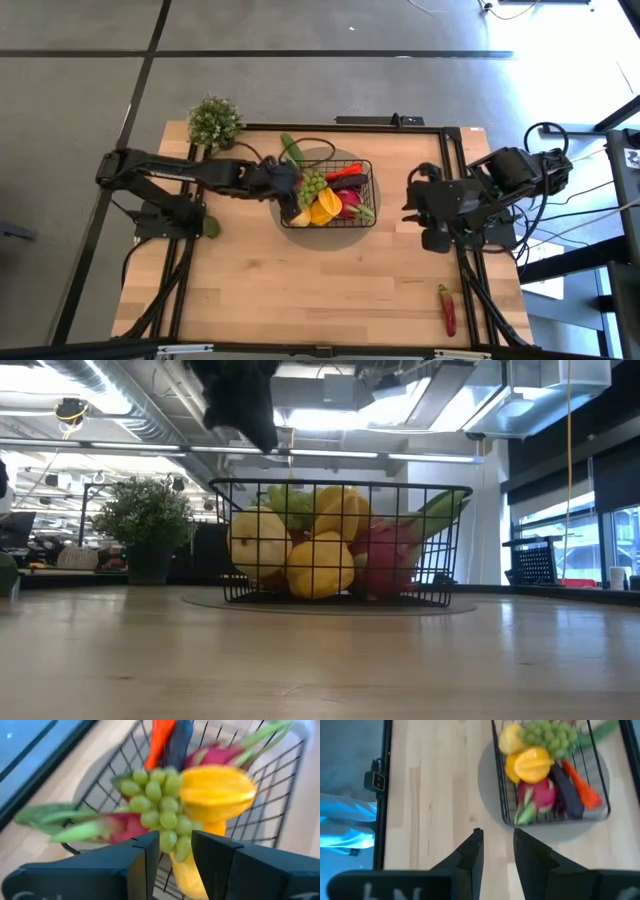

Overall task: Build produce basket
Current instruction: Put the red chili pepper into the black wire basket

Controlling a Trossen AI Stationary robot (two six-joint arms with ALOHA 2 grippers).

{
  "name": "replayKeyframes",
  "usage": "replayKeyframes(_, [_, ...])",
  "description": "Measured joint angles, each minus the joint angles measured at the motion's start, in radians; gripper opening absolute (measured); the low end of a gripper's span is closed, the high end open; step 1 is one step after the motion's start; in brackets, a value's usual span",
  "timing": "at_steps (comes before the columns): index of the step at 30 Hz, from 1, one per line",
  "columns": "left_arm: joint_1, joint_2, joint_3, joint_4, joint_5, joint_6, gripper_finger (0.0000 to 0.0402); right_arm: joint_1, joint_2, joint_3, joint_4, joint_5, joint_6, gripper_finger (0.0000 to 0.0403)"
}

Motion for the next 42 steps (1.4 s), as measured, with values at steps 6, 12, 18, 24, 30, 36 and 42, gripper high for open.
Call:
replayKeyframes(6, [-0.034,-0.085,0.001,-0.003,-0.005,-0.005,0.0101,0.081,-0.010,-0.022,-0.022,-0.008,0.193,0.0096])
replayKeyframes(12, [-0.126,-0.132,0.000,-0.026,0.012,-0.025,0.0103,0.197,-0.031,-0.075,-0.026,-0.005,0.495,0.0096])
replayKeyframes(18, [-0.207,-0.135,0.000,-0.140,0.013,-0.239,0.0102,0.270,-0.036,-0.146,-0.025,0.021,0.705,0.0096])
replayKeyframes(24, [-0.287,-0.135,0.000,-0.352,0.052,-0.636,0.0100,0.315,-0.052,-0.270,-0.024,-0.061,0.967,0.0096])
replayKeyframes(30, [-0.351,-0.135,0.000,-0.411,0.070,-0.848,0.0102,0.406,-0.081,-0.425,-0.011,-0.210,1.382,0.0096])
replayKeyframes(36, [-0.377,-0.135,0.000,-0.409,0.066,-0.864,0.0100,0.486,-0.087,-0.565,0.093,-0.387,1.811,0.0096])
replayKeyframes(42, [-0.373,-0.135,0.000,-0.409,0.065,-0.840,0.0099,0.518,-0.087,-0.689,0.296,-0.451,1.875,0.0096])
